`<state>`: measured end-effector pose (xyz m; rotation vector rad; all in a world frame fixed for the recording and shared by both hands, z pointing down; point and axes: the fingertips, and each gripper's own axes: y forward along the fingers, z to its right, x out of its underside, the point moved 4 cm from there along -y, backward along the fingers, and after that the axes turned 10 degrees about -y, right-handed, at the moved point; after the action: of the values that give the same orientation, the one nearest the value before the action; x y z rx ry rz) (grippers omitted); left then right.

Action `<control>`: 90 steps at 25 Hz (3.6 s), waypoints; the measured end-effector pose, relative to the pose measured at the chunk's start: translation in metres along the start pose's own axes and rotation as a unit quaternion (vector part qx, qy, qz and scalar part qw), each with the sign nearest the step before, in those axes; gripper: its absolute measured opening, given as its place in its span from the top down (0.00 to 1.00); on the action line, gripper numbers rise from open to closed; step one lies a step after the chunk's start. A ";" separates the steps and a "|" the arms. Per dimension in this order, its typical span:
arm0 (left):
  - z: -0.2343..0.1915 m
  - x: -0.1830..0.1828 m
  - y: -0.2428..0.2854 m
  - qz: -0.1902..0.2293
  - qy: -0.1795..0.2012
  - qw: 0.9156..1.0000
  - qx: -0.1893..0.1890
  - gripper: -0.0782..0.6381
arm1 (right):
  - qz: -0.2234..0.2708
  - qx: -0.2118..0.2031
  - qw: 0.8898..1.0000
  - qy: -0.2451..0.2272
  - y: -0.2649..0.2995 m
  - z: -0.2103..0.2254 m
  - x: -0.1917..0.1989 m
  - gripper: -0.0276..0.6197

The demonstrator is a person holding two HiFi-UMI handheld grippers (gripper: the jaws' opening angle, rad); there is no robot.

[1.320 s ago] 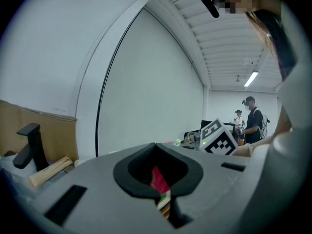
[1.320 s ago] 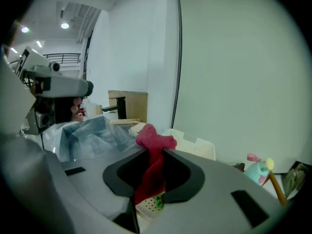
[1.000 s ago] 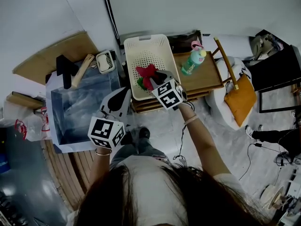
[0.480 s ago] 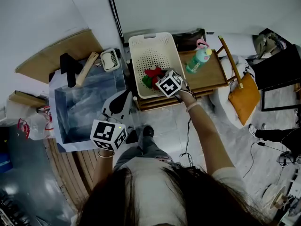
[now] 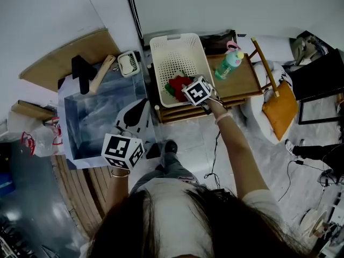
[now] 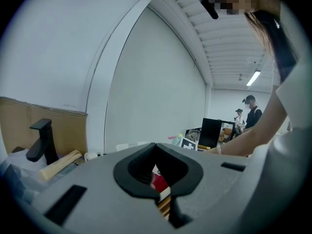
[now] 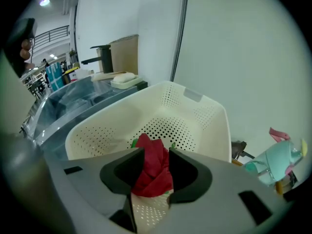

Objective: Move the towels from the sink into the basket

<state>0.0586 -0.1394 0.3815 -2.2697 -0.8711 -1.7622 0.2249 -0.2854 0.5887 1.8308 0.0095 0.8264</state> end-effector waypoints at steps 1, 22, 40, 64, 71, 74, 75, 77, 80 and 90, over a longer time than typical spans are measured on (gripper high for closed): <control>0.000 -0.001 -0.001 0.001 0.000 1.000 0.001 0.88 | 0.008 0.006 1.000 0.008 -0.004 0.000 -0.001 0.72; 0.002 -0.019 -0.046 0.025 0.020 0.999 -0.016 0.88 | 0.183 0.092 0.976 0.072 -0.112 -0.057 -0.067 0.87; 0.003 -0.021 -0.149 0.066 0.033 0.996 -0.041 0.88 | 0.291 0.147 0.941 0.093 -0.221 -0.152 -0.092 0.91; 0.020 -0.015 -0.256 0.100 0.056 0.991 -0.065 0.88 | 0.355 0.173 0.917 0.060 -0.318 -0.263 -0.097 0.92; 0.023 -0.009 -0.270 0.101 0.054 0.991 -0.067 0.88 | 0.356 0.174 0.917 0.049 -0.325 -0.279 -0.096 0.92; 0.026 -0.007 -0.275 0.103 0.055 0.991 -0.067 0.88 | 0.355 0.177 0.916 0.048 -0.329 -0.282 -0.092 0.92; 0.027 -0.006 -0.276 0.103 0.055 0.991 -0.067 0.88 | 0.356 0.178 0.916 0.047 -0.331 -0.283 -0.091 0.92; 0.029 -0.005 -0.278 0.102 0.057 0.991 -0.066 0.88 | 0.357 0.179 0.915 0.048 -0.333 -0.284 -0.089 0.92; 0.031 -0.001 -0.279 0.098 0.058 0.991 -0.066 0.88 | 0.360 0.179 0.914 0.049 -0.335 -0.285 -0.088 0.92; 0.036 0.002 -0.276 0.093 0.059 0.991 -0.071 0.88 | 0.361 0.179 0.914 0.046 -0.340 -0.279 -0.081 0.92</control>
<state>-0.0542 0.1044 0.3074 -2.2188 -0.5094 -1.9021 0.1381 0.0574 0.3158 2.1606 -0.5164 1.5036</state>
